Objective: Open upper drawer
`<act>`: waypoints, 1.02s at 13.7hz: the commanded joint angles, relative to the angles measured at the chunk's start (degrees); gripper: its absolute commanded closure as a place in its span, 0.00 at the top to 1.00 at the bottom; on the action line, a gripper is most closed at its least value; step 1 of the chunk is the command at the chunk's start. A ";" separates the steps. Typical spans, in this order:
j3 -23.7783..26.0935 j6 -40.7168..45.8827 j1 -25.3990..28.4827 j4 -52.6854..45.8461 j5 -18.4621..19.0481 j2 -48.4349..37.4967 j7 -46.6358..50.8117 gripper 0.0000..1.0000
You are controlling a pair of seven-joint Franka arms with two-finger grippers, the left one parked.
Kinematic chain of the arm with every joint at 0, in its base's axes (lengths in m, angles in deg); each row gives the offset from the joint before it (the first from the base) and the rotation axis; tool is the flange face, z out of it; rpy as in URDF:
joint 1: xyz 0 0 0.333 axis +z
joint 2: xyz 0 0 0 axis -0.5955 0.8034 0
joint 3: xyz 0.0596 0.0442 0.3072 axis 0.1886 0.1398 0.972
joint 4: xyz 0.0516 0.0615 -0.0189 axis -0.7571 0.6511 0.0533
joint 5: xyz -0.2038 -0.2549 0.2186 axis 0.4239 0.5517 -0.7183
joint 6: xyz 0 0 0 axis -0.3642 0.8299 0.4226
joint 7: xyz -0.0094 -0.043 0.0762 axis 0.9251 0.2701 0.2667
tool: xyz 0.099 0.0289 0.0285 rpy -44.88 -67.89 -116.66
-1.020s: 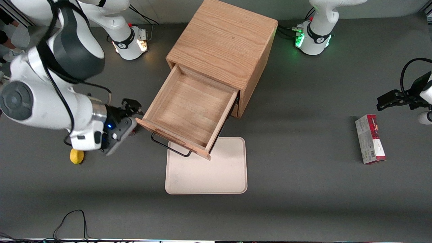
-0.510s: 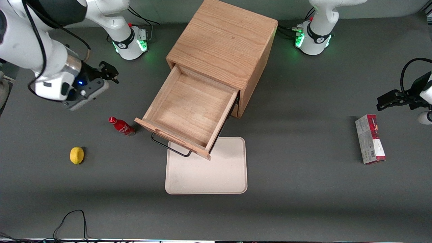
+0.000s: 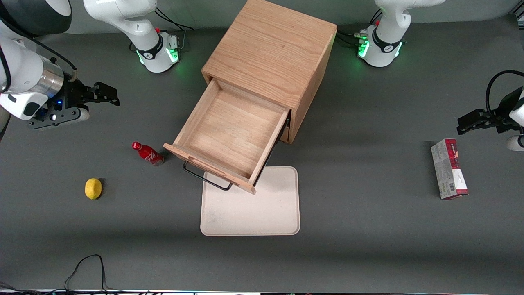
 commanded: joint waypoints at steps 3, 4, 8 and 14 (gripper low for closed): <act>-2.73 -3.26 0.50 -0.24 0.53 -1.23 1.68 1.00; -2.82 -3.97 0.68 0.20 0.62 -1.75 1.77 1.00; -2.21 -8.64 -0.72 6.88 0.44 -6.94 1.51 1.00; 2.36 -2.92 -3.82 1.17 0.53 -3.34 0.01 1.00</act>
